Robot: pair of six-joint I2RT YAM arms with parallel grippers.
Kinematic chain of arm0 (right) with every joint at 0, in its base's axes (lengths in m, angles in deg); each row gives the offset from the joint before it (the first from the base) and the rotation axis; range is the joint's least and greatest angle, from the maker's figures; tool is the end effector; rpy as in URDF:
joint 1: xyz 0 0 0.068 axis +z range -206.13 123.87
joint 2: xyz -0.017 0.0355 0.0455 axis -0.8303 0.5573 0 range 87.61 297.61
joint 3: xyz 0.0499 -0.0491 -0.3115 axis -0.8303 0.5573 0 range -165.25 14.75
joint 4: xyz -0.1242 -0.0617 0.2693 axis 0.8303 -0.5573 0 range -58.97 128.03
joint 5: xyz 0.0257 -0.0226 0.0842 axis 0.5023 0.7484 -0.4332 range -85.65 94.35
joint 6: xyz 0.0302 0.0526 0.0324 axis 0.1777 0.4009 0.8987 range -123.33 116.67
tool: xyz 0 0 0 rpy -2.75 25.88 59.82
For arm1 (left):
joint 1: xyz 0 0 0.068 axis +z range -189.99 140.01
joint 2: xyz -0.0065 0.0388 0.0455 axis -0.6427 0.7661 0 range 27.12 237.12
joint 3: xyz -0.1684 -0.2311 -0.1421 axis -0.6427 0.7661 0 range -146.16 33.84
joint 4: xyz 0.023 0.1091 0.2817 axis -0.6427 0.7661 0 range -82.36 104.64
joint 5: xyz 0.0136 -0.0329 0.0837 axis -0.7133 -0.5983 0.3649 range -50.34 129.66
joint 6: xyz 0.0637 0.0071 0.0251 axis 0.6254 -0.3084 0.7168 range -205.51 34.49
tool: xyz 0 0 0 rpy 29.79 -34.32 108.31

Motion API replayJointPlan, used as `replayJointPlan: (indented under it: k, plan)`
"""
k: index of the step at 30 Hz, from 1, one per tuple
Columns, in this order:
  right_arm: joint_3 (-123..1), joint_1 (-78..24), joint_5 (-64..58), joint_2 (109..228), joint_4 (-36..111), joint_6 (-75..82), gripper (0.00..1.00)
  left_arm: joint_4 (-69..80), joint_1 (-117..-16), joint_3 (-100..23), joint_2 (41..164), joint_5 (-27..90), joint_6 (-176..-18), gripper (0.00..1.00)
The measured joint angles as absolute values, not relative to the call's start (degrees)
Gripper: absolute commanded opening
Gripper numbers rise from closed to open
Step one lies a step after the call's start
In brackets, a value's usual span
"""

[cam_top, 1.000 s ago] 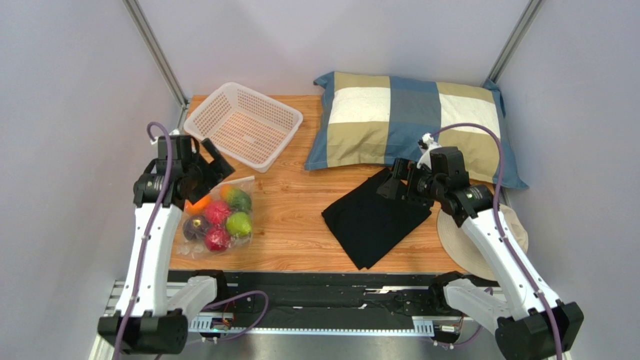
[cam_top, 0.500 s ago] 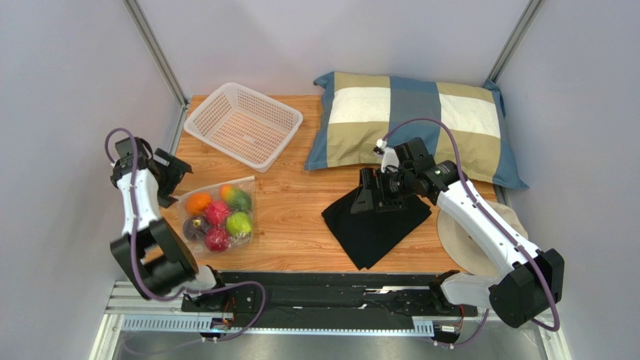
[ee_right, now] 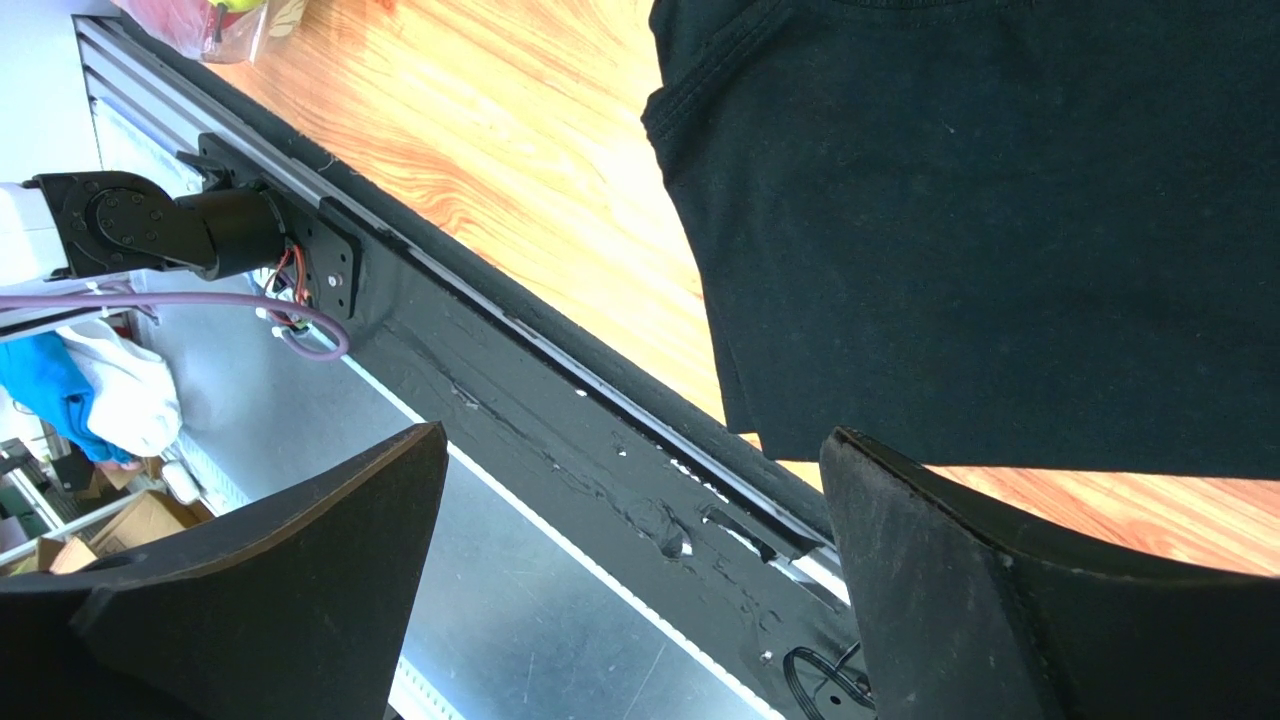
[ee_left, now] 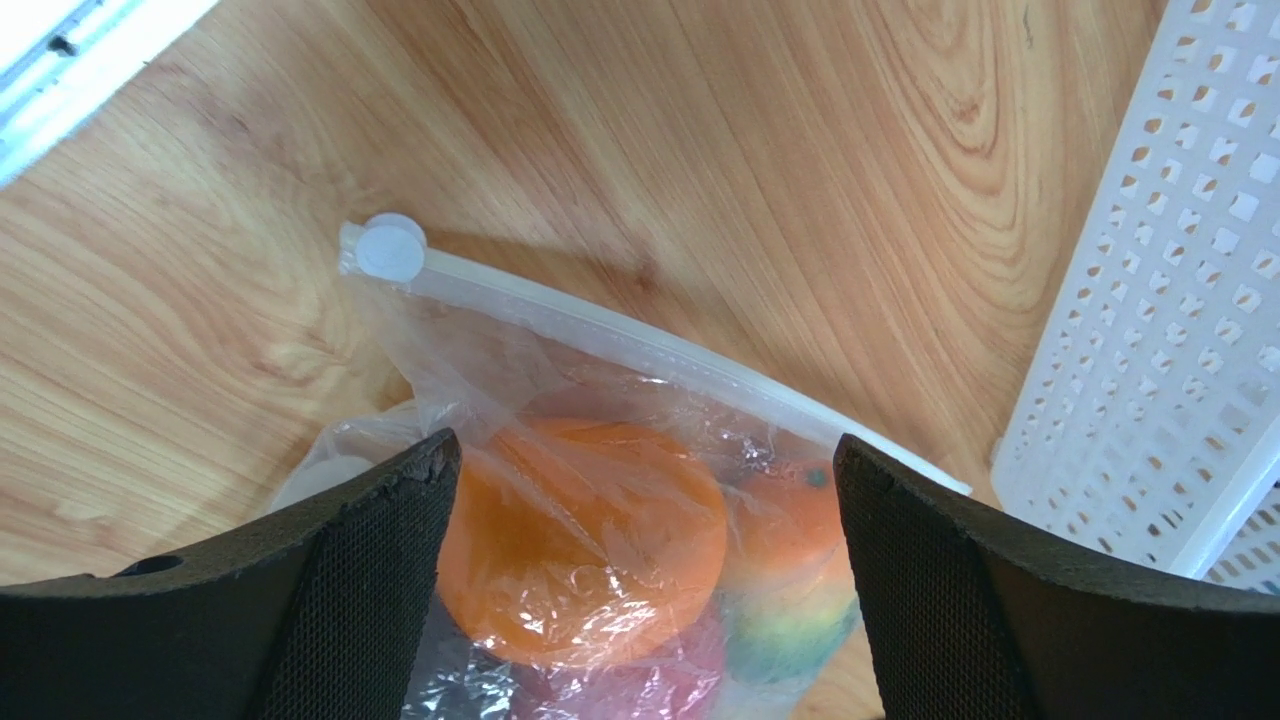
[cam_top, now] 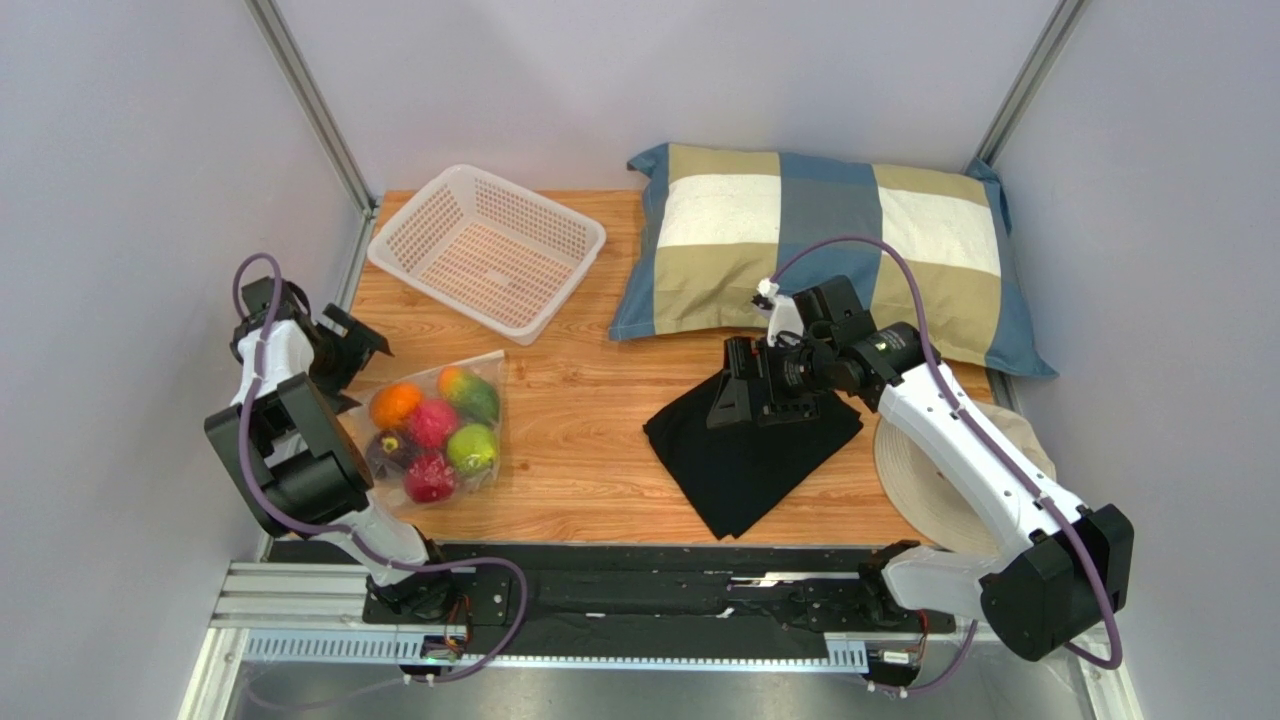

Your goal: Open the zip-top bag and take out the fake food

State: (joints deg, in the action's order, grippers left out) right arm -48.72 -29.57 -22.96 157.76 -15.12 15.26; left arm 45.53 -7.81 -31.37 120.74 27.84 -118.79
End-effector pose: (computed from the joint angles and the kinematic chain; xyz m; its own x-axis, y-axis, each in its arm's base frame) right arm 0.2301 0.1434 0.3261 -0.9254 -0.1460 -0.3499 -0.3256 0.7788 0.5362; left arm 0.3226 0.1895 0.2224 -0.3999 -0.8864 -0.2331 -0.8029 0.4615 -0.3773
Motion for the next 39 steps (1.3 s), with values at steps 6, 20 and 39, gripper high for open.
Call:
replayJointPlan:
  k: [6,20,39]
  plan:
    - [-48.10,-29.57,-22.76,157.76,-15.12,15.26,1.00,45.40,-7.57,-31.42,113.66,33.33,-113.69,0.99]
    - [-49.24,-29.57,-22.17,161.28,-17.17,13.95,1.00,42.16,-5.45,-29.87,126.67,27.62,-114.20,0.58]
    - [-57.85,-25.76,-22.35,167.16,-13.83,15.48,1.00,29.99,-5.47,-12.77,80.37,7.23,-115.64,0.00]
